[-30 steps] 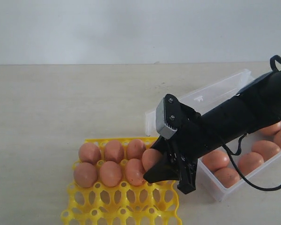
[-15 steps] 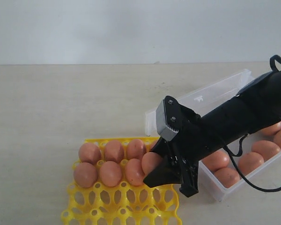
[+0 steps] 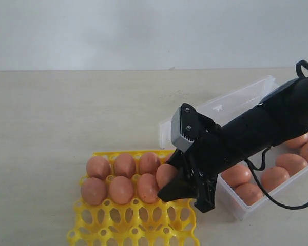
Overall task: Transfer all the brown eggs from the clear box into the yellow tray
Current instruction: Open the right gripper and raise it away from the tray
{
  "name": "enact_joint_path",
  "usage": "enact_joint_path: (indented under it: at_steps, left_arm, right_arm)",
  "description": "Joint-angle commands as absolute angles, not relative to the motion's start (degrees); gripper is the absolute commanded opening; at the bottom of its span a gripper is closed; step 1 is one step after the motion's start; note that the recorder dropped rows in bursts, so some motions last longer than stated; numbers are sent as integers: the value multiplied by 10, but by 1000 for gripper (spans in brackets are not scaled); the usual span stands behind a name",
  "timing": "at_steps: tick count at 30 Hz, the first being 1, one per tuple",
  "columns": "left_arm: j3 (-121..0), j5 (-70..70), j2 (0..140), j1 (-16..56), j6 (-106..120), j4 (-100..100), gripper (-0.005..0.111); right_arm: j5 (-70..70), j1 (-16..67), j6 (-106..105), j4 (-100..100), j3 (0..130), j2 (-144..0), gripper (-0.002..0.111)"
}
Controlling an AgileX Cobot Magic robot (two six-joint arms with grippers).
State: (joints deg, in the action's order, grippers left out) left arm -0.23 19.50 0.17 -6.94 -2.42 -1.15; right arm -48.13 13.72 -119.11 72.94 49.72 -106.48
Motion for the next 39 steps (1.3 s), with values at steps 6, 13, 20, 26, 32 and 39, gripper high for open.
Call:
enact_joint_path:
  at_steps: [6,13,20,26,32,39]
  left_arm:
    - [0,193,0,-67,-22,-11,4]
    - [0,193,0,-67,-22,-11,4]
    - [0,193,0,-67,-22,-11,4]
    - [0,193,0,-67,-22,-11,4]
    - [0,193,0,-67,-22,-11,4]
    - [0,193,0,-67,-22,-11,4]
  right_arm:
    - [-476,138,-1184,742,496,-1059,74]
    - [-500,138,-1184,833,496,-1058,74]
    - [-537,138,-1079,855,531,-1032,56]
    - [-448,138,-1076,875,580,-969,2]
    - [-323,138,-1076,928,647,-926,3]
    - [-120,138,-945,989,681,-866,2]
